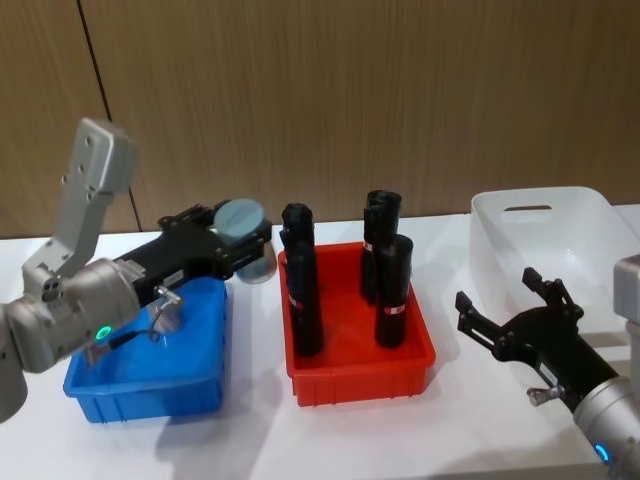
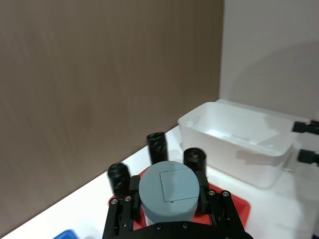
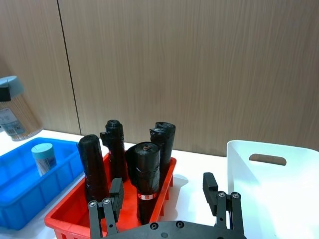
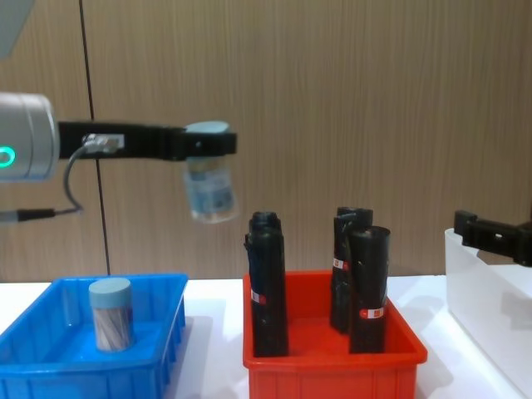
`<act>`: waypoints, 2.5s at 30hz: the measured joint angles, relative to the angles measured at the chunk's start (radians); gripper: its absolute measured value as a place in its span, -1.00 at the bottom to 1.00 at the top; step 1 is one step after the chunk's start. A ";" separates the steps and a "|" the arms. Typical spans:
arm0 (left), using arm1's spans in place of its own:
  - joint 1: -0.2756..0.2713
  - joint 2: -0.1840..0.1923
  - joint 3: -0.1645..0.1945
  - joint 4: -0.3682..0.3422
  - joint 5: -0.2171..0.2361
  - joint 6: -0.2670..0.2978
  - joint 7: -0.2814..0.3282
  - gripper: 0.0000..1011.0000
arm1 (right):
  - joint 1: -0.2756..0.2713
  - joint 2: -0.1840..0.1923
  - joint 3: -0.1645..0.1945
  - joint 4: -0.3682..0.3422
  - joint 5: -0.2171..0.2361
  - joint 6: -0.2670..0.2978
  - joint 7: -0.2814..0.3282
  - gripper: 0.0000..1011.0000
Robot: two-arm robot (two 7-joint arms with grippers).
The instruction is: Pick the cotton swabs from the blue box and place them into the white box.
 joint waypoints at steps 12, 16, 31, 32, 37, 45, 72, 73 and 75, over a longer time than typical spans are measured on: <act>-0.068 -0.033 0.014 0.043 -0.034 0.053 -0.118 0.31 | 0.000 0.000 0.000 0.000 0.000 0.000 0.000 0.98; -0.095 -0.048 0.020 0.074 -0.036 0.063 -0.146 0.31 | 0.000 0.000 0.000 0.000 0.000 0.000 0.000 0.98; -0.156 -0.081 0.035 0.149 -0.037 0.084 -0.210 0.31 | 0.002 -0.001 0.000 0.000 -0.004 0.002 0.004 0.98; -0.158 -0.082 0.036 0.151 -0.037 0.084 -0.211 0.31 | 0.003 -0.001 -0.001 0.000 -0.008 0.004 0.005 0.98; -0.166 -0.086 0.038 0.161 -0.037 0.087 -0.220 0.31 | 0.014 -0.004 -0.004 0.001 -0.029 0.020 0.023 0.98; -0.174 -0.090 0.039 0.170 -0.037 0.089 -0.228 0.31 | 0.038 -0.008 -0.009 0.002 -0.057 0.049 0.074 0.98; -0.181 -0.094 0.041 0.178 -0.037 0.091 -0.235 0.31 | 0.166 -0.064 -0.041 0.024 -0.097 0.164 0.266 0.98; -0.181 -0.094 0.041 0.179 -0.037 0.091 -0.235 0.31 | 0.174 -0.069 -0.044 0.029 -0.102 0.170 0.272 0.98; -0.181 -0.094 0.041 0.179 -0.037 0.091 -0.235 0.31 | 0.182 -0.075 -0.046 0.036 -0.105 0.175 0.277 0.98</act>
